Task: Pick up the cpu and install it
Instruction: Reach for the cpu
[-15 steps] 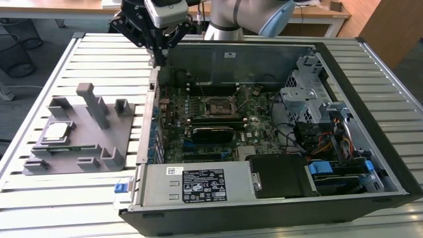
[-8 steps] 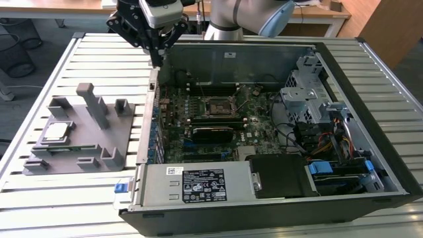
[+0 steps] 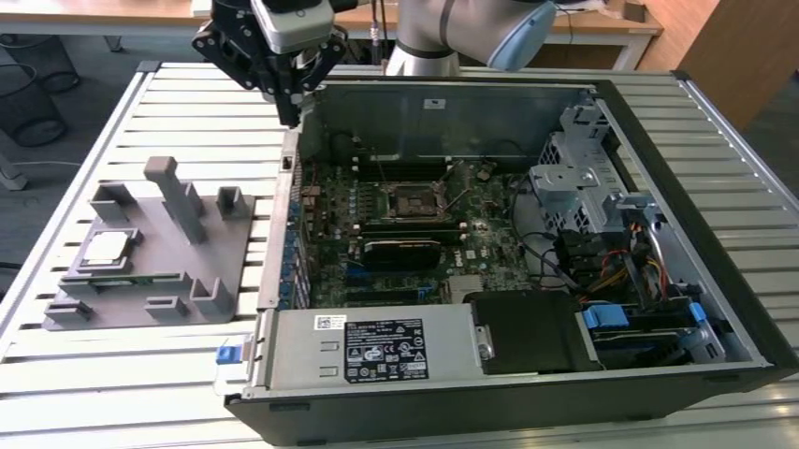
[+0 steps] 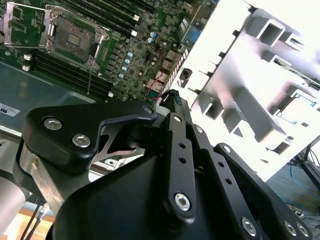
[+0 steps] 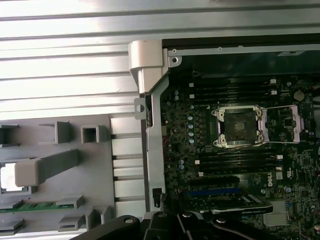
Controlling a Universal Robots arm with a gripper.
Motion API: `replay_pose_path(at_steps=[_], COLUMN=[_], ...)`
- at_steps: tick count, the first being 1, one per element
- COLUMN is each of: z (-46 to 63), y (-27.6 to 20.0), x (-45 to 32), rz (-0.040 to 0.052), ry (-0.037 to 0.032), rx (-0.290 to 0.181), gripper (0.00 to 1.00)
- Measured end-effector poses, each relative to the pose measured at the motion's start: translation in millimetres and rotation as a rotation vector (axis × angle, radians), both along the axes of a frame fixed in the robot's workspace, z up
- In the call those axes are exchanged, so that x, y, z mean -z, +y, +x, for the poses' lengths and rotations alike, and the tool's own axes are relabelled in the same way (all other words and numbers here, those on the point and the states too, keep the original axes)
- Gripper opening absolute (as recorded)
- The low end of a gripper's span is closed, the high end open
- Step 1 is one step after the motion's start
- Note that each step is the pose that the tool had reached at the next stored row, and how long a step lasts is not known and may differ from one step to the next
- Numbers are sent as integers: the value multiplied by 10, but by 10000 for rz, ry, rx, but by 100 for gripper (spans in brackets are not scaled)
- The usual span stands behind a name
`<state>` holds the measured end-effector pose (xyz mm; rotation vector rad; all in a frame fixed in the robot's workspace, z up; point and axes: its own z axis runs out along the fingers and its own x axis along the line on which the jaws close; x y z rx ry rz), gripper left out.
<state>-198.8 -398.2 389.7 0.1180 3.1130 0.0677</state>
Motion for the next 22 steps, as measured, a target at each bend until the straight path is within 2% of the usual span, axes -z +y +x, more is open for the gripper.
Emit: replay_pose_path(at_steps=[16, 22], z=[-145, -231], y=[0, 2], x=[8, 12], rz=[-1, 0], ry=[1, 1], rx=[0, 1], gripper=[11, 11])
